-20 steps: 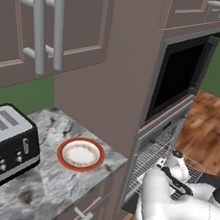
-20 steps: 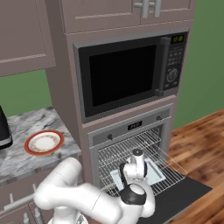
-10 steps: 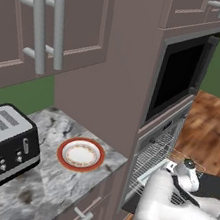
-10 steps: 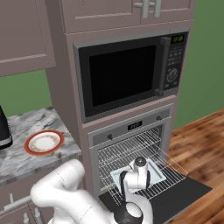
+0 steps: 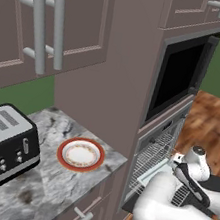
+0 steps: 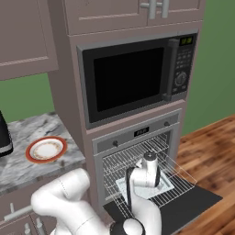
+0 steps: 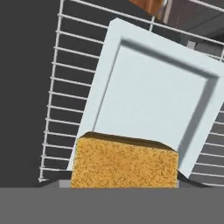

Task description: Take the baked cake out of the oven and place it on the plate for cooling. Then close the oven door.

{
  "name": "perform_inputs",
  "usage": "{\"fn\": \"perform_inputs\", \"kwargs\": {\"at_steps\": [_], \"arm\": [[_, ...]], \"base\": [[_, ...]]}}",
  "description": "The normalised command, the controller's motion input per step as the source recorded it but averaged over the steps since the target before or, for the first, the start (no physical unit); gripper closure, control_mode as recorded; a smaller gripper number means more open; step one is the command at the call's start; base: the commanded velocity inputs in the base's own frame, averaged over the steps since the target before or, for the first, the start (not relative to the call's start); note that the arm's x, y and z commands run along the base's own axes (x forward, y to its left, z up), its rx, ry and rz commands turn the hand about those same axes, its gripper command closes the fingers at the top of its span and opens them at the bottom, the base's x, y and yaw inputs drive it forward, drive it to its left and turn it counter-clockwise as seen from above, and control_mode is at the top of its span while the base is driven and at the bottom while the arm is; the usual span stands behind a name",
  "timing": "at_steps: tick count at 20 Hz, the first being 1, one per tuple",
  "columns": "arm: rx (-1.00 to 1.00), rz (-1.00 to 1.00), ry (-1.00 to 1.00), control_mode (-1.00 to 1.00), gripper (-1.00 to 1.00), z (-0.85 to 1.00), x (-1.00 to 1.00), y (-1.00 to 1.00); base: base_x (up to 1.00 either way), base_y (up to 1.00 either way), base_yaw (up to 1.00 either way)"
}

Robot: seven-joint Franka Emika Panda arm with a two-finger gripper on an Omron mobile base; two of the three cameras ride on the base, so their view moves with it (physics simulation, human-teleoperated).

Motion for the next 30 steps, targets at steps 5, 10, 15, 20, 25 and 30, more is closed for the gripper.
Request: {"fn": "perform_inputs", "kwargs": {"at_steps": [5, 10, 15, 20, 25, 30], "arm": [[-0.07, 0.14, 0.39, -1.00, 1.00, 0.77, -0.36, 0.05], [-0.06, 0.12, 0.27, -1.00, 1.00, 0.68, -0.65, 0.17], [-0.09, 0.13, 0.04, -1.00, 1.00, 0.53, -0.83, 0.52], [-0.11, 0.19, -0.17, -1.00, 1.00, 0.37, -0.97, 0.69], [-0.02, 0.21, -0.38, -1.00, 1.00, 0.50, -0.96, 0.41], [0.00, 0.22, -0.35, -1.00, 1.00, 0.79, -0.76, 0.01]], "base": [[0.00, 0.00, 0.00], [0.00, 0.00, 0.00], [0.00, 0.00, 0.00], [0.00, 0.00, 0.00], [0.00, 0.00, 0.00], [0.00, 0.00, 0.00]]}}
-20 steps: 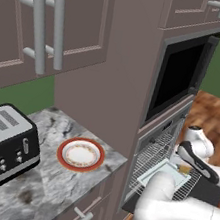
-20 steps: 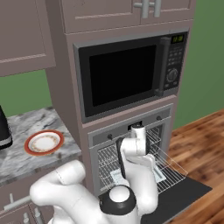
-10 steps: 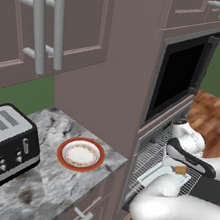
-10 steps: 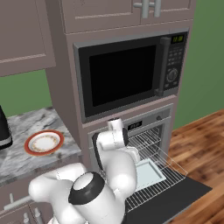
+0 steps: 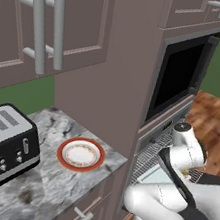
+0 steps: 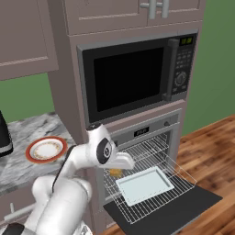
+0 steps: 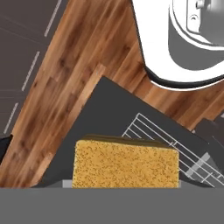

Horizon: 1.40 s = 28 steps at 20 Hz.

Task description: Take the baked cake out of the oven and place it on the plate for cooling. Then close the oven door.

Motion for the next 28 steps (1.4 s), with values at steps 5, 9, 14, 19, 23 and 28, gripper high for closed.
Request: {"fn": "perform_inputs", "kwargs": {"at_steps": [5, 9, 14, 19, 23, 28], "arm": [[0.03, 0.23, -0.22, -1.00, 1.00, 0.98, -0.55, 0.00], [0.01, 0.29, -0.12, -1.00, 1.00, 0.84, -0.56, 0.05], [0.01, 0.35, 0.00, -1.00, 1.00, 0.74, -0.41, 0.32], [-0.02, 0.39, 0.03, -1.00, 1.00, 0.22, -0.35, 0.65], [-0.06, 0.26, -0.12, -1.00, 1.00, 0.00, -0.44, 0.76], [-0.04, 0.21, -0.14, -1.00, 1.00, 0.00, -0.33, 0.73]], "base": [[0.00, 0.00, 0.00], [0.00, 0.00, 0.00], [0.00, 0.00, 0.00], [0.00, 0.00, 0.00], [0.00, 0.00, 0.00], [0.00, 0.00, 0.00]]}}
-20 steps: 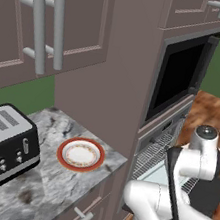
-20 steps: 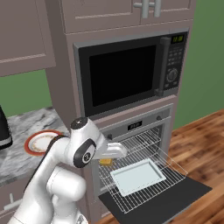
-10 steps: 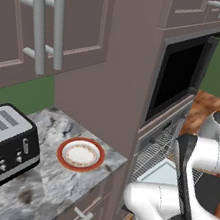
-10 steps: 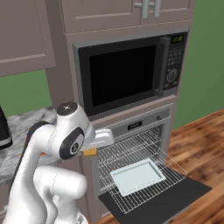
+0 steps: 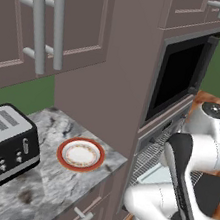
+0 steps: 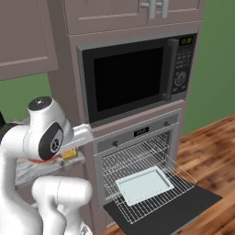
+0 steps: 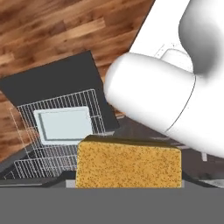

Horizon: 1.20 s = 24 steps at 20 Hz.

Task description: Take the baked cake out of the oven and place it on the plate for cooling. Then close the oven door.

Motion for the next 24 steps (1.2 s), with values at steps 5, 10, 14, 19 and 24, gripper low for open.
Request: {"fn": "perform_inputs", "kwargs": {"at_steps": [5, 10, 14, 19, 24], "arm": [[-0.03, 0.19, -0.15, -1.00, 1.00, 0.00, -0.26, 0.70], [0.00, 0.15, -0.17, -1.00, 1.00, -0.07, -0.03, 0.50], [0.00, 0.13, -0.01, -1.00, 1.00, -0.12, 0.00, 0.41], [0.01, 0.10, 0.00, -1.00, 1.00, -0.17, 0.12, 0.29], [0.01, 0.10, 0.00, -1.00, 1.00, -0.13, 0.25, 0.30]], "base": [[0.00, 0.00, 0.00], [0.00, 0.00, 0.00], [0.00, 0.00, 0.00], [0.00, 0.00, 0.00], [0.00, 0.00, 0.00]]}}
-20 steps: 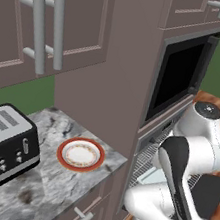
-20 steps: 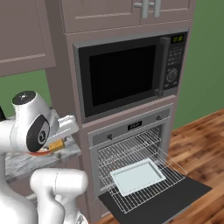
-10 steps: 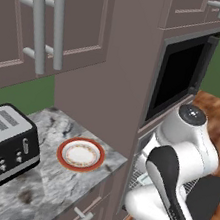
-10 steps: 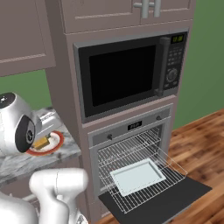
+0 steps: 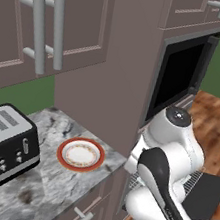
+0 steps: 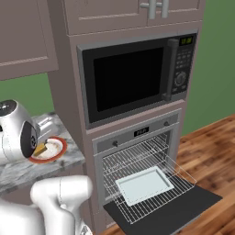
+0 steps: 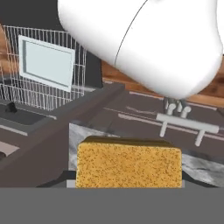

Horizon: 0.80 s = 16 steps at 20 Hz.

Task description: Take the baked cake out of the oven and place it on the plate for cooling. Then close the oven door.

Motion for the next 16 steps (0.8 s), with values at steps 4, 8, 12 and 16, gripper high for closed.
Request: {"fn": "perform_inputs", "kwargs": {"at_steps": [4, 8, 12, 16], "arm": [[0.00, 0.10, 0.00, -1.00, 1.00, -0.12, 0.33, 0.35], [0.00, 0.09, 0.00, -1.00, 1.00, -0.16, 0.25, 0.37], [0.00, 0.07, 0.04, -1.00, 1.00, -0.28, 0.28, 0.36], [0.00, 0.07, 0.12, -1.00, 1.00, -0.48, 0.37, 0.29]], "base": [[0.00, 0.00, 0.00], [0.00, 0.00, 0.00], [0.00, 0.00, 0.00], [0.00, 0.00, 0.00]]}}
